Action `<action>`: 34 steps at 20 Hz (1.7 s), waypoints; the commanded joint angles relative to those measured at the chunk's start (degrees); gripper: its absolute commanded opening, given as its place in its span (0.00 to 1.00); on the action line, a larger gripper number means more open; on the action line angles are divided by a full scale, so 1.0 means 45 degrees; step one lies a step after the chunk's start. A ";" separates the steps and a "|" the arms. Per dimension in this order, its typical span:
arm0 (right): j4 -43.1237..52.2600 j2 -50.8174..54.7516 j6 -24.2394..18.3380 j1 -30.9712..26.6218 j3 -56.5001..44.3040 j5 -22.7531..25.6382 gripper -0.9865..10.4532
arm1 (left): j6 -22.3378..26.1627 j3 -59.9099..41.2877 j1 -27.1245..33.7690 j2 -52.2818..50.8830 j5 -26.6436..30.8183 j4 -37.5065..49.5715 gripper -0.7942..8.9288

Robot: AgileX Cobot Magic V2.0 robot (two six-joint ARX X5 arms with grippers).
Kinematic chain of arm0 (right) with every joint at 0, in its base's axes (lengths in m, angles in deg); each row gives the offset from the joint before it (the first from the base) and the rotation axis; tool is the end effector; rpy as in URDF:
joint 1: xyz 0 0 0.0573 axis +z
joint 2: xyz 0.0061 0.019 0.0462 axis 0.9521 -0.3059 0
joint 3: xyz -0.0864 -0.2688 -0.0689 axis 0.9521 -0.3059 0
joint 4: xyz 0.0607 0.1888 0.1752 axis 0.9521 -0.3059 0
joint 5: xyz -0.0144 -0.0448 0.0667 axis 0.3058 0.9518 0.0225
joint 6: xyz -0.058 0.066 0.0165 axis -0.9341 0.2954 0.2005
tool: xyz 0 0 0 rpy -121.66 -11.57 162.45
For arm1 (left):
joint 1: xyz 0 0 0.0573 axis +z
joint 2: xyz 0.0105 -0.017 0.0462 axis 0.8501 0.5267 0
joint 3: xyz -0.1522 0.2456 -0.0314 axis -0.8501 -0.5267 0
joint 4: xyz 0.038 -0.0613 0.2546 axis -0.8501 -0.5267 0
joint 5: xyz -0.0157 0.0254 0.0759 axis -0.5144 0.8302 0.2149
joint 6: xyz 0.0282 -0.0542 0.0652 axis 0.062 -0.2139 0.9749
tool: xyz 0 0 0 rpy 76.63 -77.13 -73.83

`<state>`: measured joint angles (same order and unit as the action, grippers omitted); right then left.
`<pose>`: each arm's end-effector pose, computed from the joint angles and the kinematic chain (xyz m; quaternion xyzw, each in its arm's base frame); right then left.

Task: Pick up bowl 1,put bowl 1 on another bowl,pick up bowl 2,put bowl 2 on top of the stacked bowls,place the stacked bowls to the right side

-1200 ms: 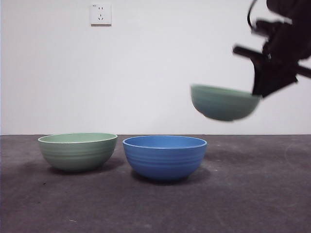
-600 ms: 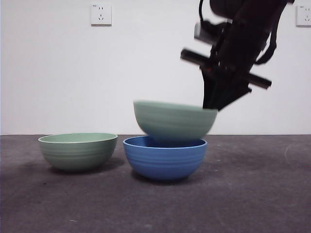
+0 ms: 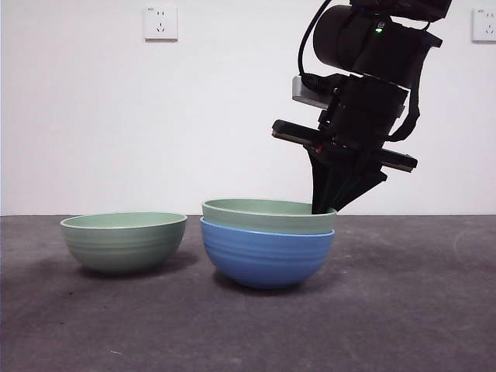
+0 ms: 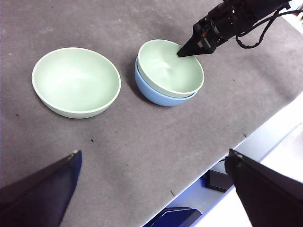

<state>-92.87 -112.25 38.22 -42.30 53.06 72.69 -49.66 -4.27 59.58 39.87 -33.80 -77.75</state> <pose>0.3306 0.1988 0.1844 -0.0492 0.5116 0.2293 0.8266 0.1005 -0.0441 0.3070 -0.0339 0.3248 -0.3201 0.8893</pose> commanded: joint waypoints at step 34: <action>-0.4221 0.9423 -0.0160 0.0267 -0.0005 0.0073 0.33 | -0.3594 0.3026 -0.2560 1.3430 0.6645 0.6615 0.57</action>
<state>-112.20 -69.83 37.41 -41.10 53.06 72.72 -65.40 9.52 48.28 100.13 -4.16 -48.15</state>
